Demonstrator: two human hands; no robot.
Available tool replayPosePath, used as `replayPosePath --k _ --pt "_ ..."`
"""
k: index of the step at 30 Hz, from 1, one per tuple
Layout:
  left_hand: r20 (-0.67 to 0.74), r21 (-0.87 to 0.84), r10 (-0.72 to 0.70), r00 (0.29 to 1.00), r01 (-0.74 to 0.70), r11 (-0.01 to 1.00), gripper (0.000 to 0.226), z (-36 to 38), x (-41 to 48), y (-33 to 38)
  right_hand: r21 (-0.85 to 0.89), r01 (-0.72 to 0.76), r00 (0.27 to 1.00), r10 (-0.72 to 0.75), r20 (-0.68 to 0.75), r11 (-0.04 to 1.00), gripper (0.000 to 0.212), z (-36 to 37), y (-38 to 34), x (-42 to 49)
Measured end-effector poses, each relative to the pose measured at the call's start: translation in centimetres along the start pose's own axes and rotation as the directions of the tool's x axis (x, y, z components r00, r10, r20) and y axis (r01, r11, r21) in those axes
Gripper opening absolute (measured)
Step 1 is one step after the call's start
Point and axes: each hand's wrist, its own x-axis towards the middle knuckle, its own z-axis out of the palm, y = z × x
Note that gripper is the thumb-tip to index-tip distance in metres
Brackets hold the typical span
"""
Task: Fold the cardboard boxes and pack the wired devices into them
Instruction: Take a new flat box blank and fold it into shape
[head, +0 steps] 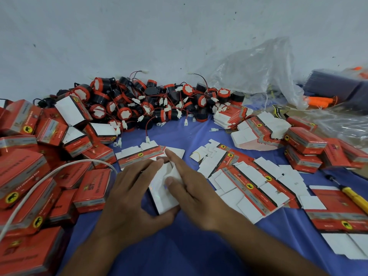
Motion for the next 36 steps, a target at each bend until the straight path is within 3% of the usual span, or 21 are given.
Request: replayPosePath --k 6,14,22,27,30,36 --pt "0.025 -0.03 -0.024 0.999 0.025 0.999 0.076 -0.1 0.0 0.0 0.001 -0.022 1.0 0.022 -0.016 1.0 0.047 0.6 0.2 0.1" --pt "0.012 0.019 -0.046 0.999 0.046 0.999 0.073 0.2 -0.1 0.3 -0.095 -0.126 0.982 0.138 0.126 0.987 0.056 0.2 0.4 -0.2" --pt "0.011 0.054 0.017 1.0 -0.017 0.998 0.067 0.6 -0.3 0.5 -0.071 -0.164 0.976 0.172 0.132 0.984 0.059 1.1 0.0 -0.7" --pt "-0.006 0.005 -0.023 1.0 0.023 1.0 0.068 0.2 0.1 0.5 0.184 -0.276 0.95 0.238 0.204 0.944 0.056 0.5 0.3 -0.4" --pt "0.011 -0.041 -0.093 0.996 0.094 0.995 0.073 -0.1 0.4 0.5 0.203 -0.268 0.959 0.24 0.151 0.942 0.056 0.3 0.1 0.2" --pt "0.038 -0.083 -0.116 0.993 0.119 0.989 0.074 -0.4 0.3 0.2 0.049 -0.148 0.989 0.147 0.023 0.988 0.052 0.6 -0.3 0.2"
